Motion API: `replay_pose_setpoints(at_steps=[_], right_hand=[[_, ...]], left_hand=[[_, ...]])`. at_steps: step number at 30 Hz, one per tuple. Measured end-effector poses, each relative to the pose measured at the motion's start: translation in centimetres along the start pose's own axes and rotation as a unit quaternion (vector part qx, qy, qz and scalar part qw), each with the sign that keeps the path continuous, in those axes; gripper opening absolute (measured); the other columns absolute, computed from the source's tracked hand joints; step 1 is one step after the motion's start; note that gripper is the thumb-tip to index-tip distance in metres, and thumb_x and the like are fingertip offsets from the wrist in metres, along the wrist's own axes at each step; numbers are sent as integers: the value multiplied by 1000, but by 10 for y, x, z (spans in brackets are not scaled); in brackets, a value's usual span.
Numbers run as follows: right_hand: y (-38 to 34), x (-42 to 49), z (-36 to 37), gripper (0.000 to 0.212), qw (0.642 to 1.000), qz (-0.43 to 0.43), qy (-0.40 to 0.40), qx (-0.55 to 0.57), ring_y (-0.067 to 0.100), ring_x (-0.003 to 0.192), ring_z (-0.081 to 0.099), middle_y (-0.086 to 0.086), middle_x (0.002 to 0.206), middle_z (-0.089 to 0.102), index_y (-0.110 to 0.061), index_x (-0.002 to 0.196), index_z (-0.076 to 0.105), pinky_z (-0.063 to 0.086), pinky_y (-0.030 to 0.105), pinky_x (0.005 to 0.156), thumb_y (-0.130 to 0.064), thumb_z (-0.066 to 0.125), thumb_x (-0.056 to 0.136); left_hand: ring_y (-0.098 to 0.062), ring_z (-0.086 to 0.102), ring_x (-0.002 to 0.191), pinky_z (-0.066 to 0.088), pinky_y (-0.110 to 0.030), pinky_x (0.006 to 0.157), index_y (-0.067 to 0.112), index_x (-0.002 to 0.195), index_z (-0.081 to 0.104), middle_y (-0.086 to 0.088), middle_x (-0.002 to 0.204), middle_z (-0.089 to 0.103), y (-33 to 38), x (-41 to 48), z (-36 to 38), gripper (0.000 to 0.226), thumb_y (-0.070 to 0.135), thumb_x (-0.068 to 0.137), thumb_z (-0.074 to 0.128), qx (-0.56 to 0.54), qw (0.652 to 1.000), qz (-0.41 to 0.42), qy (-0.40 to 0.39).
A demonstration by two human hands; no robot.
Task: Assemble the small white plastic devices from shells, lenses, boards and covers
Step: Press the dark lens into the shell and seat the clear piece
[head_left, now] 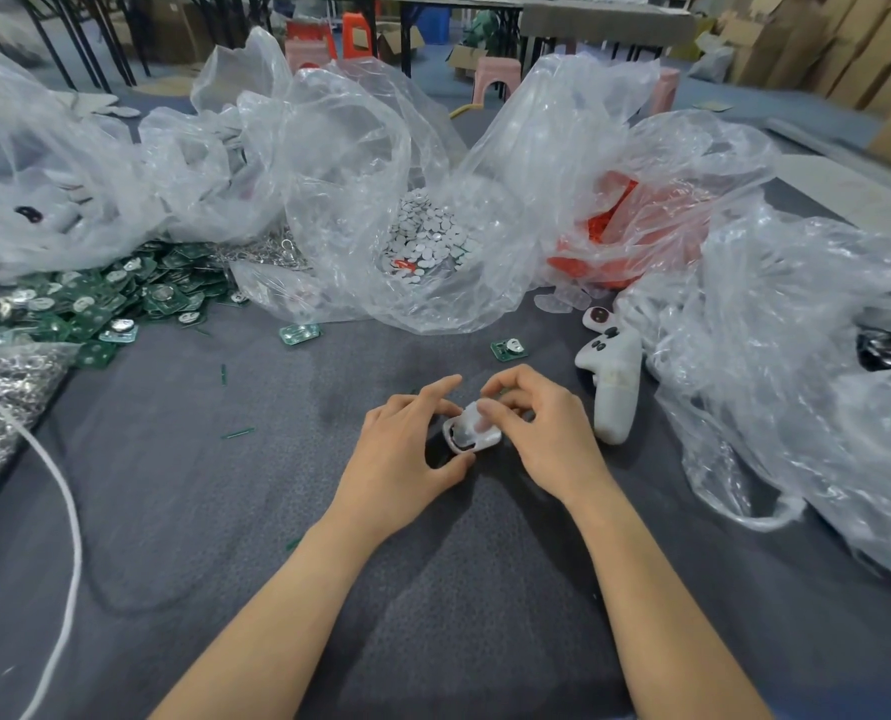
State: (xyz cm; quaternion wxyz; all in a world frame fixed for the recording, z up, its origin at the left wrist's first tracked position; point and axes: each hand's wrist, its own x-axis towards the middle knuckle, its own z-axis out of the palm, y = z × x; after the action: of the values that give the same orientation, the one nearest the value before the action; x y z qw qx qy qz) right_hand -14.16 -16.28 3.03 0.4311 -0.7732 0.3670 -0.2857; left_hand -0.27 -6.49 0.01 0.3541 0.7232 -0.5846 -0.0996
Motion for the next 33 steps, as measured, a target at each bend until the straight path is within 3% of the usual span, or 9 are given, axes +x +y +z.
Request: replay_pose_setpoints(at_steps=[5,16,22,27,33], right_hand=[[-1,0,1,6,999,-7,-2,-35,7,76,66,-9,74,70,-20,91,63,48,15,70,-19,68,87],[-2,-1,-2,11,999,-23,10,-37,0,75,60,-11,76,67,-19,83,68,40,4,67,-8,69,84],[-3,-1,-2,11,999,-28,5,-22,2,75,60,-10,77,67,-20,82,68,41,5,67,-8,70,84],[-2,0,3,7,998,-31,0,-58,-3,72,59,-8,77,67,-14,85,68,41,4,65,-8,71,83],[3,1,8,14,995,-29,24,-97,-1,69,58,-15,74,62,-21,80,63,42,8,63,-12,73,81]], left_hand=[[-6,42,118,25,-28,103,36,142,33,19,117,61,-2,0,1,74,36,79,72,3,1000,0,-1],[-7,43,117,26,-27,100,33,141,38,20,116,60,0,0,0,70,34,80,73,9,1000,7,-2],[-5,43,117,23,-24,98,32,141,39,27,111,54,1,0,-1,71,33,79,74,9,1000,10,-2],[-6,43,117,23,-22,98,32,140,40,20,117,60,0,0,-2,69,31,80,74,7,1000,14,-4],[-3,43,114,21,-19,95,32,137,42,28,110,54,1,0,-1,66,31,79,74,7,1000,16,-6]])
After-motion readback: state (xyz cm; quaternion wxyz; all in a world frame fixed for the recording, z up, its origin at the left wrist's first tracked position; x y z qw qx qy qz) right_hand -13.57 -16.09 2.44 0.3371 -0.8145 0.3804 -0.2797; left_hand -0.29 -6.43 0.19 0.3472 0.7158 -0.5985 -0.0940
